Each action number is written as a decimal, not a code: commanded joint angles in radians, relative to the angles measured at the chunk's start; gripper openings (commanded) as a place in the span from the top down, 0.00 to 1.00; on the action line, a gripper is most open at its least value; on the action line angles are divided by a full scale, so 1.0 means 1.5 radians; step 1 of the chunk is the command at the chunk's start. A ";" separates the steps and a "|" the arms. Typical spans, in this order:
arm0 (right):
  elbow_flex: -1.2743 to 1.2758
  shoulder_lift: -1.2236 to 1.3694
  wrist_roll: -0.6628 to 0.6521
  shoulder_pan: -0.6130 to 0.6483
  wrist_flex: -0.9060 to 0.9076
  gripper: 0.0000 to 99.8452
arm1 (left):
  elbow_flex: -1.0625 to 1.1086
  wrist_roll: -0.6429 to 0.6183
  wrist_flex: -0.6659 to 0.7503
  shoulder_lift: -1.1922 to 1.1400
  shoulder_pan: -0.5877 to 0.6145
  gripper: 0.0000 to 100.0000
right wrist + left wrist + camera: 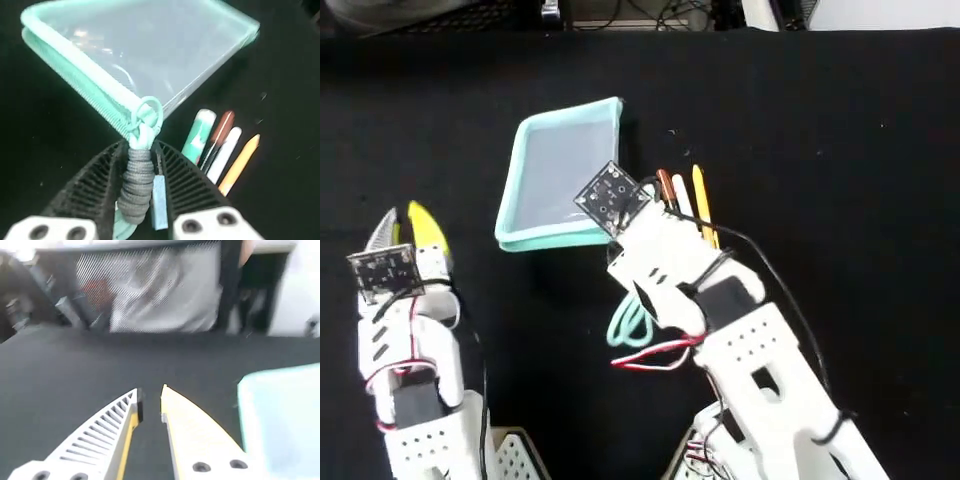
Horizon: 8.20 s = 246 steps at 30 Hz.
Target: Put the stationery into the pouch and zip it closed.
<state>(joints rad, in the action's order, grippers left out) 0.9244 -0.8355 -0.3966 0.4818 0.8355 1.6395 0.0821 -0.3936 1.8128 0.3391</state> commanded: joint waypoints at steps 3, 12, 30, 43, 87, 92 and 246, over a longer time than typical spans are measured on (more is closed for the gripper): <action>-0.127 -0.033 -0.007 0.011 -0.018 0.99 | 0.039 -0.034 0.083 -0.003 -0.057 0.90; -0.367 0.088 -0.012 0.063 0.040 0.99 | 0.038 -0.037 0.027 0.002 -0.029 0.90; -0.390 0.213 -0.068 0.108 0.060 0.99 | -0.032 -0.131 0.027 0.003 0.069 0.90; -0.341 0.054 -0.079 0.181 0.061 0.99 | -0.033 -0.134 -0.081 0.003 -0.130 0.90; -0.595 0.229 0.102 0.117 0.027 0.99 | -0.064 -0.041 -0.187 0.003 -0.255 0.90; -0.772 0.342 0.100 0.096 0.189 0.99 | -0.065 -0.041 -0.190 0.003 -0.245 0.90; 0.286 -0.421 -0.081 0.064 0.011 0.99 | -0.053 -0.040 -0.191 0.003 -0.241 0.91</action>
<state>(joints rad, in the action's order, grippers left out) 1.3403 -1.4584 -0.5332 0.5984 0.8815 1.5766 0.0192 -0.6974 1.8128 -0.0353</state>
